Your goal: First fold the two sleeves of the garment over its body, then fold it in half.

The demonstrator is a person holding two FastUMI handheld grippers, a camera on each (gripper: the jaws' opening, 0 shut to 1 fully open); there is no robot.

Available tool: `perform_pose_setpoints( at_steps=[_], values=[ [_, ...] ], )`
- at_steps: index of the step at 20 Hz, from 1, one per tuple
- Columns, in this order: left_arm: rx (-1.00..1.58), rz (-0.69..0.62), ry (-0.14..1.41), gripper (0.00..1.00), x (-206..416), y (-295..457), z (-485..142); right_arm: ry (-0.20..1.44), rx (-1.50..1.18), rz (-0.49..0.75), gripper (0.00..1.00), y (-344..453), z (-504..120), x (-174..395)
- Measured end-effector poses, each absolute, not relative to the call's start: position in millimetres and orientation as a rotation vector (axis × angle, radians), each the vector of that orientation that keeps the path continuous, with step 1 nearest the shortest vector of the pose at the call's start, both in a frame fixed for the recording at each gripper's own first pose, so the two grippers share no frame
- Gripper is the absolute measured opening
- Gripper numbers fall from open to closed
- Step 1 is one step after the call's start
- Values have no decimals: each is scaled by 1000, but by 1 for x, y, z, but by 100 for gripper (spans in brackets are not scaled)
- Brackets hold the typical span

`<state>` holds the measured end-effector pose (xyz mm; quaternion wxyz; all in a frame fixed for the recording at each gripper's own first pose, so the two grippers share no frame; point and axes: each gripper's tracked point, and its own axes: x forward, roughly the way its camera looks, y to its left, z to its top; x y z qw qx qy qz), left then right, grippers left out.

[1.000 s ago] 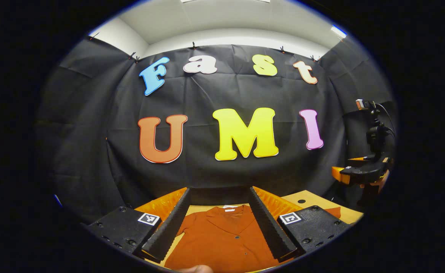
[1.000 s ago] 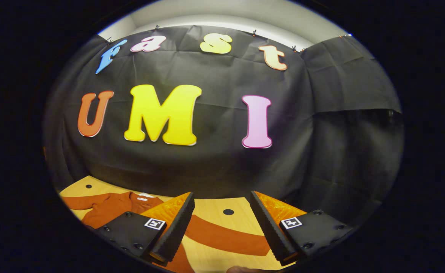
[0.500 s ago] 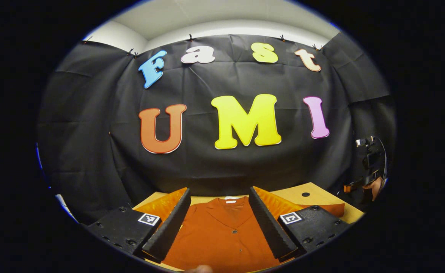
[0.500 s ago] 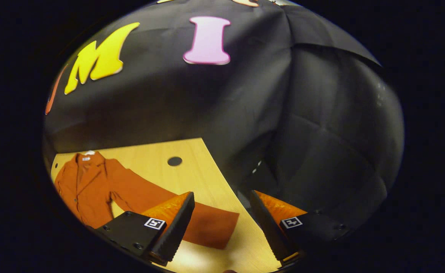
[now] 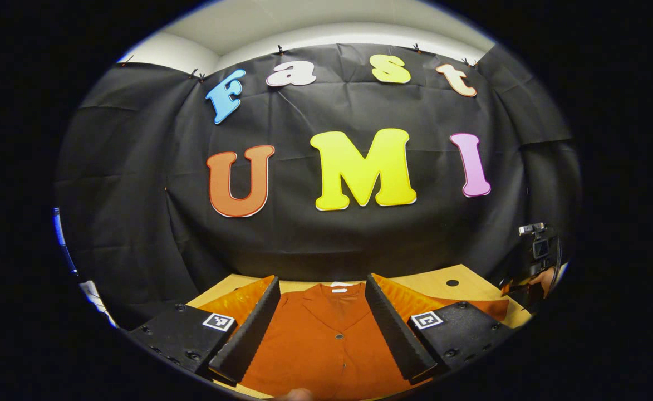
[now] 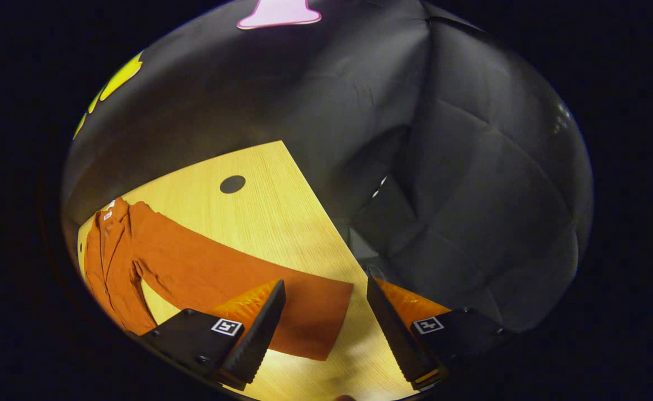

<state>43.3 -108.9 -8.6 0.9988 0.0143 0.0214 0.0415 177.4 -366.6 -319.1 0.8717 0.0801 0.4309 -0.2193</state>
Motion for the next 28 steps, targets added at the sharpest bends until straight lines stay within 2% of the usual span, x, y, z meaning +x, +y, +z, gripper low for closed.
perform_pose_setpoints(
  at_steps=[3, 7, 10, 12, 15, 17, 19, 22, 23, 25, 27, 28],
  values=[
    [27, 76, 84, 99, 51, -102, -22, 1029, 212, -477, 95, -358, -347, 172],
    [38, 76, 105, 99, 54, -85, -29, 1189, 319, -430, 95, -350, -374, 160],
    [31, 95, 128, 99, 54, -71, -37, 1261, 432, -413, 95, -345, -375, 160],
    [29, 114, 160, 99, 52, -60, -48, 1311, 494, -466, 94, -349, -379, 159],
    [40, 149, 183, 99, 50, -42, -53, 1353, 606, -473, 96, -345, -382, 166],
    [39, 164, 197, 99, 49, -34, -57, 1371, 620, -480, 84, -345, -385, 163],
    [42, 173, 215, 99, 48, -31, -62, 1401, 614, -547, 72, -360, -388, 157],
    [52, 178, 218, 100, 49, -27, -63, 1410, 696, -610, 27, -364, -389, 157],
    [52, 176, 217, 100, 50, -28, -63, 1402, 711, -594, 27, -363, -389, 156],
    [53, 171, 220, 99, 50, -29, -66, 1409, 687, -567, 7, -363, -388, 161],
    [55, 168, 228, 99, 50, -29, -69, 1405, 679, -553, 11, -362, -388, 161],
    [56, 163, 228, 99, 51, -29, -69, 1407, 686, -551, 5, -362, -384, 161]
  ],
)
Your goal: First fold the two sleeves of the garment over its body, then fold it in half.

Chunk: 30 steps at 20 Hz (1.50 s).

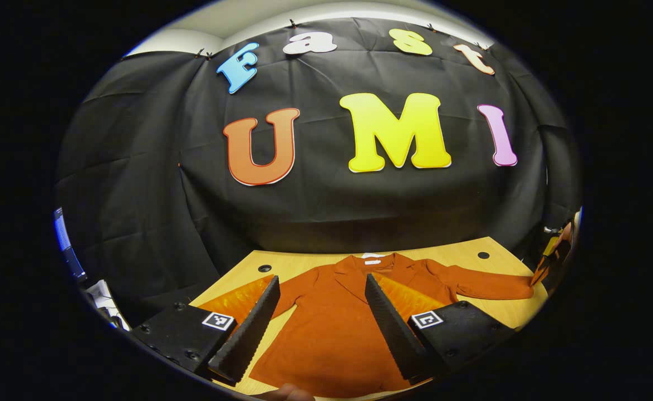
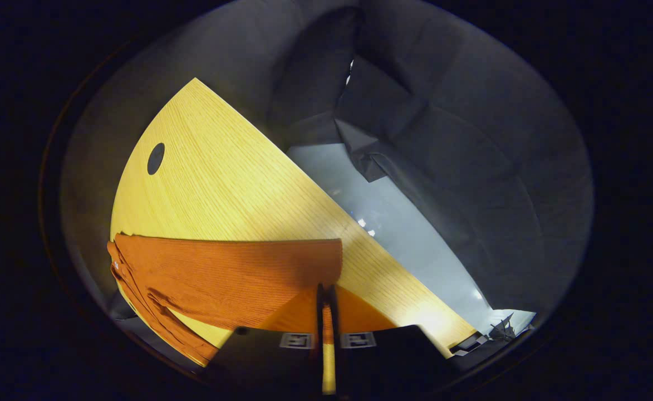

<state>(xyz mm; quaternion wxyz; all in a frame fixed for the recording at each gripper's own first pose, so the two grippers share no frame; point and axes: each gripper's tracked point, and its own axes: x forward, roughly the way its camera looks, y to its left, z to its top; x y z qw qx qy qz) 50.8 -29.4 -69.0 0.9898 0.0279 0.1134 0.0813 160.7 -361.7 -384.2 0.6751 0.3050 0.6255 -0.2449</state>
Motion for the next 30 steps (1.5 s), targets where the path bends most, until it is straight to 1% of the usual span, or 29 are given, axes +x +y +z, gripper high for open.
perform_pose_setpoints(
  at_steps=[1, 4, 5, 9, 12, 15, 21, 23, 26, 30],
  values=[
    [60, 157, 224, 99, 52, -30, -67, 1403, 690, -539, 0, -359, -386, 160],
    [76, 154, 200, 99, 53, -25, -62, 1349, 714, -522, 0, -347, -364, 166],
    [76, 147, 195, 99, 52, -24, -62, 1327, 721, -499, 0, -337, -352, 172],
    [84, 168, 213, 99, 50, -5, -79, 1263, 663, -368, 0, -291, -302, 197],
    [78, 193, 237, 99, 44, 15, -90, 1223, 623, -278, 0, -241, -269, 224],
    [71, 230, 238, 99, 39, 41, -91, 1193, 622, -157, 0, -169, -235, 255],
    [61, 302, 274, 99, 22, 103, -114, 1176, 512, 42, 0, -23, -199, 300],
    [38, 325, 291, 99, 14, 125, -125, 1179, 459, 101, 0, 28, -195, 310],
    [16, 349, 322, 99, 7, 151, -144, 1190, 469, 212, 0, 121, -189, 321],
    [-3, 354, 309, 100, 10, 175, -157, 1205, 399, 325, 0, 224, -208, 333]
  ],
)
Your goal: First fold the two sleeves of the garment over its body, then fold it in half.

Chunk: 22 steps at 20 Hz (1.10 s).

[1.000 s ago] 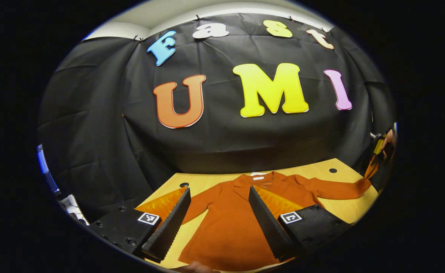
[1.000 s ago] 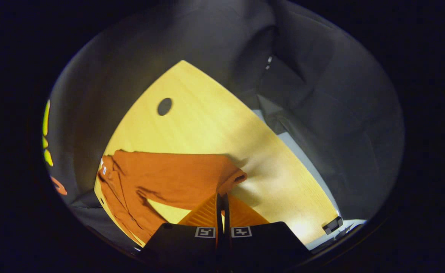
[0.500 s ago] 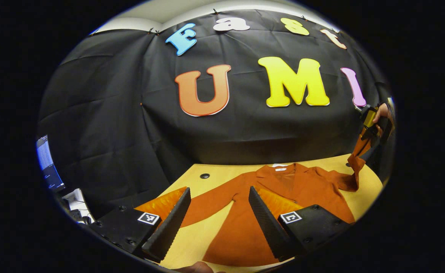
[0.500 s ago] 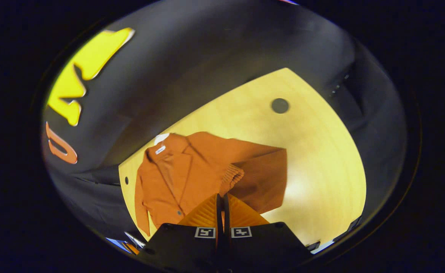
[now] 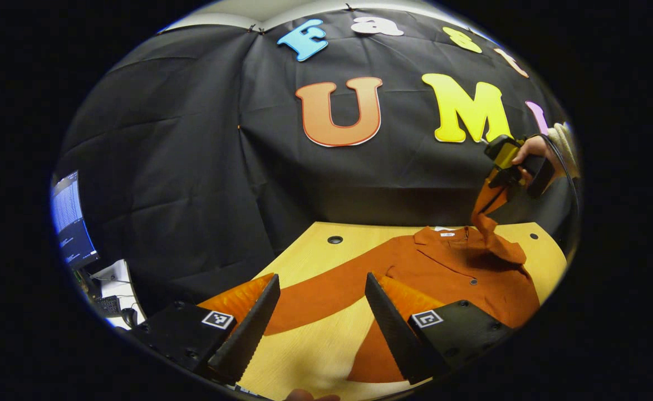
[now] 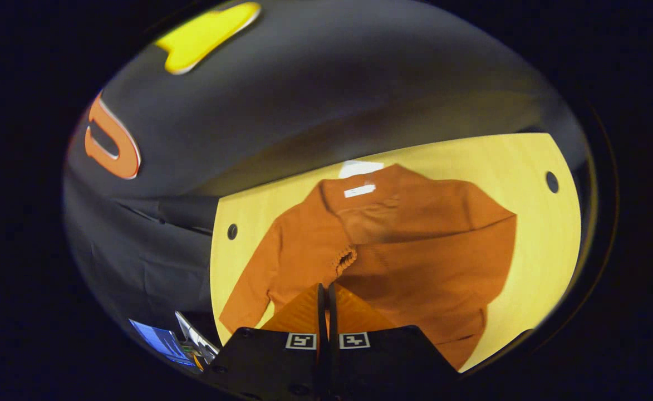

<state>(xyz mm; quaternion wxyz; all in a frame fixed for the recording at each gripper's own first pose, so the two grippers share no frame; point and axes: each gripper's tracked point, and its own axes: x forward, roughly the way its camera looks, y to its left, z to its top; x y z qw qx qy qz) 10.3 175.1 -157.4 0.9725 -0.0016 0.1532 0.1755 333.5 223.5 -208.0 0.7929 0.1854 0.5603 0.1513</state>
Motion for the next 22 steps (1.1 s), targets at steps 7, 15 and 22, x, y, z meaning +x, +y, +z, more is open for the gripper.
perform_pose_setpoints(
  at_steps=[7, 15, 22],
  values=[
    [-41, 355, 294, 100, 17, 197, -168, 1281, 289, 380, 0, 330, -278, 345],
    [-11, 337, 321, 100, 9, 203, -185, 1329, 280, 324, 4, 341, -307, 353],
    [17, 300, 372, 99, 20, 201, -198, 1277, 312, 399, 99, 339, -262, 331]
  ],
)
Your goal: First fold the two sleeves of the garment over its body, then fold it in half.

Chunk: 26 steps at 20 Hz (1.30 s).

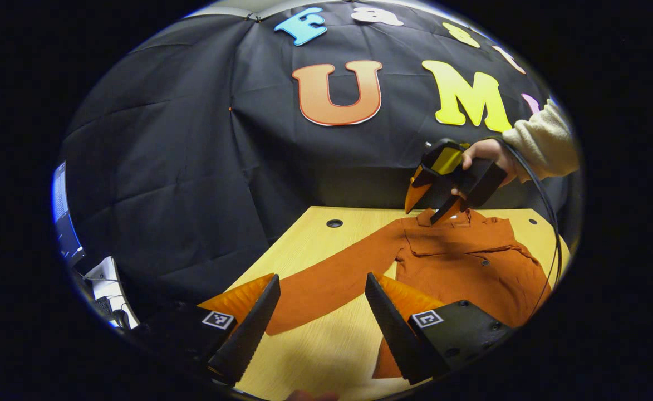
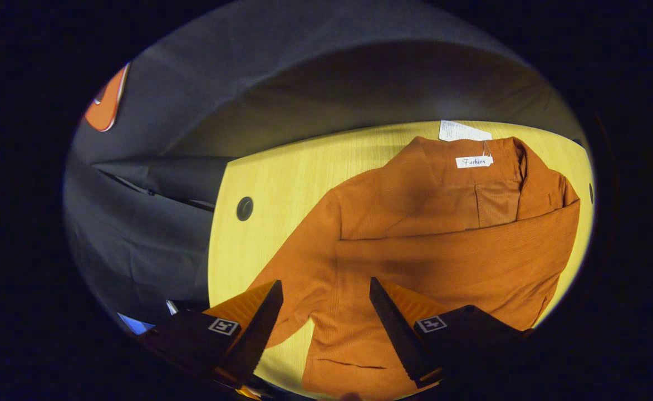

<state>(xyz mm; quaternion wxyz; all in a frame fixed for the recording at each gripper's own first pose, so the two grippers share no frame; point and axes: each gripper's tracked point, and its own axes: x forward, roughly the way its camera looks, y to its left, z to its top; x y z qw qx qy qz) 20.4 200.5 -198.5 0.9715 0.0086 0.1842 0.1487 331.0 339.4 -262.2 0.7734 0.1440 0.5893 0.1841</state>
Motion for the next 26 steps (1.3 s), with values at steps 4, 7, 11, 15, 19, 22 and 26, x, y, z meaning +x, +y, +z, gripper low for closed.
perform_pose_setpoints(
  at_steps=[4, 7, 11, 15, 19, 22, 26],
  values=[
    [63, 338, 461, 99, 32, 216, -212, 1216, 271, 428, 94, 298, -223, 303],
    [105, 360, 483, 100, 39, 226, -214, 1142, 275, 428, 98, 259, -183, 286],
    [60, 416, 586, 99, 44, 242, -237, 1059, 264, 451, 94, 200, -138, 256],
    [-94, 560, 723, 99, 43, 278, -278, 1006, 230, 417, 98, 137, -117, 242],
    [-303, 744, 861, 100, 42, 308, -319, 950, 260, 381, 98, 96, -113, 239],
    [-477, 806, 994, 100, 30, 314, -344, 973, 281, 361, 98, 75, -121, 227],
    [-606, 761, 1180, 100, 27, 314, -367, 963, 303, 340, 98, 46, -132, 224]
  ],
)
